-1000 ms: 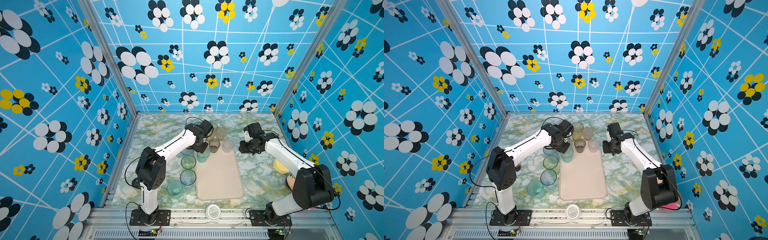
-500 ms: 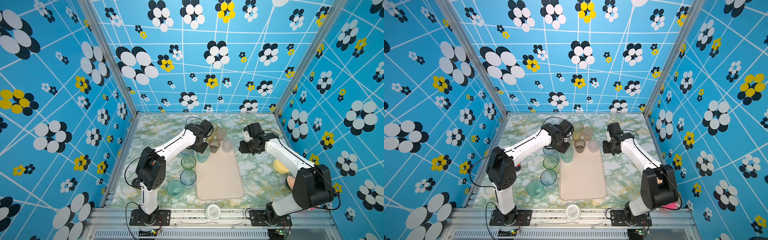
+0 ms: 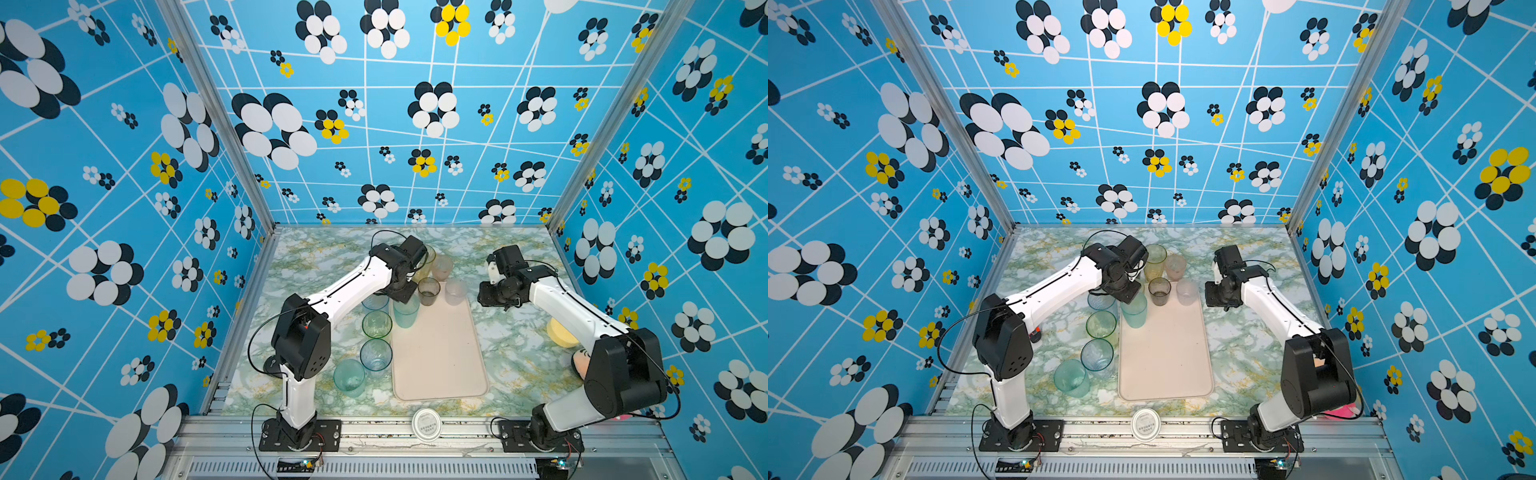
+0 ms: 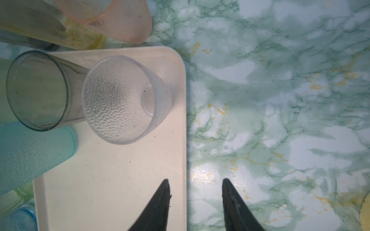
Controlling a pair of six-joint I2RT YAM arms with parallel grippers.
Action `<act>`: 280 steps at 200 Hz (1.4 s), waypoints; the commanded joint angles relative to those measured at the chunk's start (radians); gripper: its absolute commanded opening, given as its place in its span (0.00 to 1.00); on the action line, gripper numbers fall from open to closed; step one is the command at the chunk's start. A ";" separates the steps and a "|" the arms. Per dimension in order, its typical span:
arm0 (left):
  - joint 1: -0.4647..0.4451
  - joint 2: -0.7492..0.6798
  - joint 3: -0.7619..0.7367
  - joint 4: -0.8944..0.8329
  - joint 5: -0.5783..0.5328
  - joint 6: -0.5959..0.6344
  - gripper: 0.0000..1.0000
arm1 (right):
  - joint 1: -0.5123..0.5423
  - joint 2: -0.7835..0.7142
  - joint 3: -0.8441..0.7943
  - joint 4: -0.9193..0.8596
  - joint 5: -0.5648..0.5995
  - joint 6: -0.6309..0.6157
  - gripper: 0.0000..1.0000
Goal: Place the glasses into the tray
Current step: 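Lower the held teal dotted glass onto the tray beside the grey glass, then open and withdraw the left gripper while the right gripper moves toward the pink glass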
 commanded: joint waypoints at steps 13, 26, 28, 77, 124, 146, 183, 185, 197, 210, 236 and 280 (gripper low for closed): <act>-0.002 0.022 0.042 -0.030 -0.015 0.010 0.14 | -0.003 0.001 0.014 -0.006 -0.015 0.006 0.45; -0.004 0.015 0.045 -0.030 -0.019 0.008 0.14 | -0.003 0.002 0.013 -0.007 -0.014 0.006 0.45; -0.004 0.014 0.044 -0.028 -0.021 0.008 0.14 | -0.003 0.002 0.013 -0.006 -0.014 0.006 0.45; -0.007 -0.049 0.041 0.016 -0.034 0.013 0.13 | -0.003 0.001 0.019 -0.011 -0.001 0.003 0.45; -0.039 -0.190 0.005 0.126 0.034 0.007 0.13 | -0.004 -0.001 0.037 -0.027 0.020 0.000 0.45; -0.038 -0.307 -0.057 0.224 0.043 -0.016 0.13 | -0.003 0.002 0.054 -0.036 0.026 -0.001 0.45; 0.002 -0.558 -0.243 0.358 -0.094 -0.061 0.15 | -0.003 0.003 0.086 -0.048 0.047 -0.006 0.45; 0.007 -0.572 -0.255 0.362 -0.098 -0.064 0.15 | -0.003 0.003 0.087 -0.048 0.046 -0.006 0.45; 0.051 -0.651 -0.329 0.381 -0.113 -0.085 0.15 | -0.003 0.010 0.106 -0.050 0.048 -0.010 0.45; 0.107 -0.733 -0.410 0.398 -0.131 -0.114 0.15 | -0.003 0.021 0.140 -0.063 0.050 -0.016 0.45; 0.210 -0.891 -0.585 0.462 -0.141 -0.163 0.16 | -0.003 0.036 0.200 -0.073 0.057 -0.027 0.45; 0.324 -0.945 -0.727 0.498 -0.081 -0.191 0.18 | -0.003 0.086 0.324 -0.090 0.053 -0.029 0.45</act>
